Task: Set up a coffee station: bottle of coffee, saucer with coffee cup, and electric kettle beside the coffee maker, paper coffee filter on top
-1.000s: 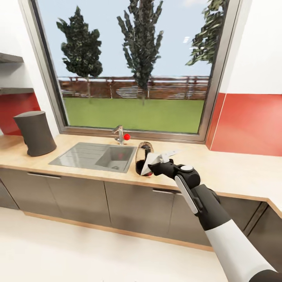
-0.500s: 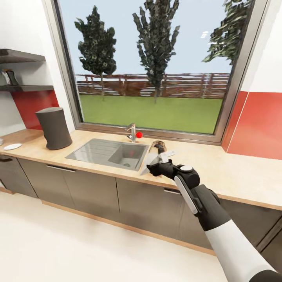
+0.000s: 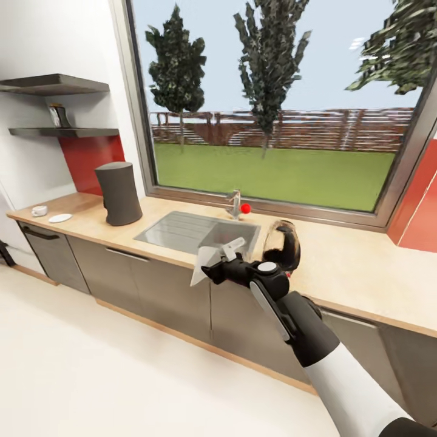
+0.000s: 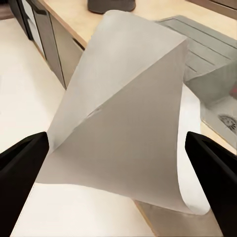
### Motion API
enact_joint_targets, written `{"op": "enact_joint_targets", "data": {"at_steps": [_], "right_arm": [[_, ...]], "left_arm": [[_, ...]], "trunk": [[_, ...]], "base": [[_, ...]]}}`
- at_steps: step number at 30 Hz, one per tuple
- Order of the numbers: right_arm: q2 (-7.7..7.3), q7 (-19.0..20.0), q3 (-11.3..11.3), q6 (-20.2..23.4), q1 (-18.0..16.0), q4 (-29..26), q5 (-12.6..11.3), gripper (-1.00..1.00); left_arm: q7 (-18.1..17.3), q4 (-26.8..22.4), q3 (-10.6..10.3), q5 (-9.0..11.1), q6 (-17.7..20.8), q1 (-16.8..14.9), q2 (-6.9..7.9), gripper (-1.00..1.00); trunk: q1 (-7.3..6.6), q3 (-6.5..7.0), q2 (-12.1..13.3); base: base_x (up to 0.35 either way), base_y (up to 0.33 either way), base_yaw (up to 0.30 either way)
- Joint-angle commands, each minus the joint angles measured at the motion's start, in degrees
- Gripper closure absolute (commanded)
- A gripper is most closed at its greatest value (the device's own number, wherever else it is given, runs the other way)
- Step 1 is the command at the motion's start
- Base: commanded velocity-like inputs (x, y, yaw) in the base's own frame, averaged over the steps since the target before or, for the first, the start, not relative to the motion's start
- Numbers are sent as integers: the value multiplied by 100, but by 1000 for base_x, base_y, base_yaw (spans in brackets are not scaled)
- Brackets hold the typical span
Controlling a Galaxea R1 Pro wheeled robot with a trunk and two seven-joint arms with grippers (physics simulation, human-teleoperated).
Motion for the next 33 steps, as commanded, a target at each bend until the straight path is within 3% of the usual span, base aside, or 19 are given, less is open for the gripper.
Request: {"op": "enact_joint_targets", "data": {"at_steps": [1,16,33], "right_arm": [[1,2,-2,31,-6,-7,-20,100],[1,28,-2,25,19,0,-29,100],[1,28,-2,30,20,-10,-29,100]], "left_arm": [[1,-29,0,55,-8,-4,-2,-100],[1,-61,1,57,-7,-3,-3,-100],[2,-61,1,62,-7,-3,-3,-100]], "trunk": [[6,-19,-13],[6,-26,-13],[6,-26,-13]], "base": [[250,245,189],[277,221,16],[277,236,264]]}}
